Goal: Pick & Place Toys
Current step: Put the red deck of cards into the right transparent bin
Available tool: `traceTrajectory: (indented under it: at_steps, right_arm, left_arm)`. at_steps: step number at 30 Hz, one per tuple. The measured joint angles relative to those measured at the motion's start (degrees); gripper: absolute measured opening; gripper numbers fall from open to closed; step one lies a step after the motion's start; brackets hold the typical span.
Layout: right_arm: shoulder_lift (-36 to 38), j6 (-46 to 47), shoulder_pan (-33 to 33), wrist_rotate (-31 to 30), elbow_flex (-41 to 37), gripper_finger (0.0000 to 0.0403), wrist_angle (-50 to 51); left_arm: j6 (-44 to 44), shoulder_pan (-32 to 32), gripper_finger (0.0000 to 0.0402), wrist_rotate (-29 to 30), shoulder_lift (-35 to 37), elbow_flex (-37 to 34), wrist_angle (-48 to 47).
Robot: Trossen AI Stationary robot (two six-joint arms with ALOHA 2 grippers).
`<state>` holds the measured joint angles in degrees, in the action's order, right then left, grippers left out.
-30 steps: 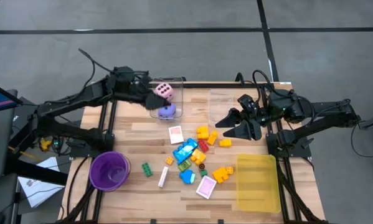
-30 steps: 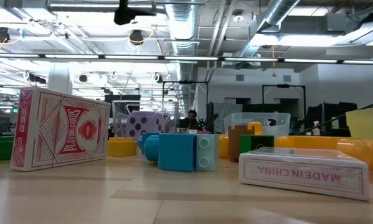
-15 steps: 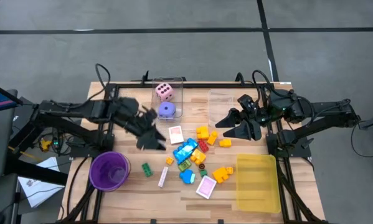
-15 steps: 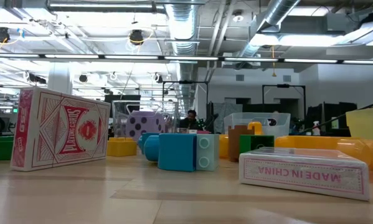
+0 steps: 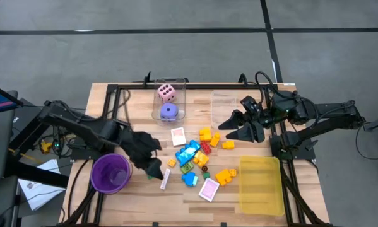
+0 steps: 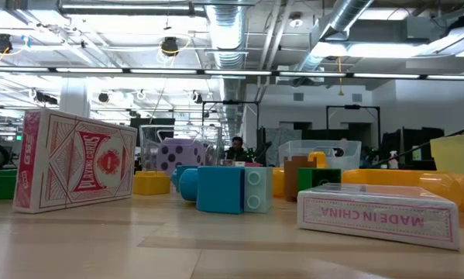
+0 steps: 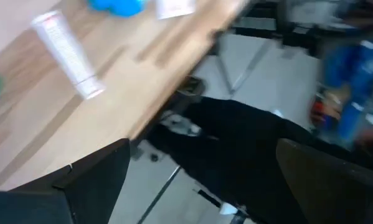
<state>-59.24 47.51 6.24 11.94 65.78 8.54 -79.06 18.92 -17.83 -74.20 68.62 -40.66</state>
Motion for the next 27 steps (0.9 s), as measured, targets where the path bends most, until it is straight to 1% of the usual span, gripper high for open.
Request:
traceTrajectory:
  at_steps: [5, 7, 20, 27]
  right_arm:
    - [0.0, -0.09, 0.0, 1.0, 0.0, 0.0399, 0.04]
    - [0.0, -0.11, 0.0, 1.73, 0.0, 0.0399, 0.06]
    - [0.02, -0.93, 0.0, 3.48, 0.0, 0.0399, 1.99]
    - [0.02, -1.03, 0.0, 4.62, 0.0, 0.0399, 2.34]
  left_arm:
    - [-0.96, 0.0, 0.0381, -2.66, -4.96, -0.02, 0.43]
    - [-1.09, 0.0, 0.0374, -2.71, -6.56, -0.02, 1.42]
    - [-1.91, -2.13, 0.0342, -2.75, -16.49, -0.02, -0.72]
    - [-2.19, -2.19, 0.0327, -2.9, -20.84, -0.02, -1.18]
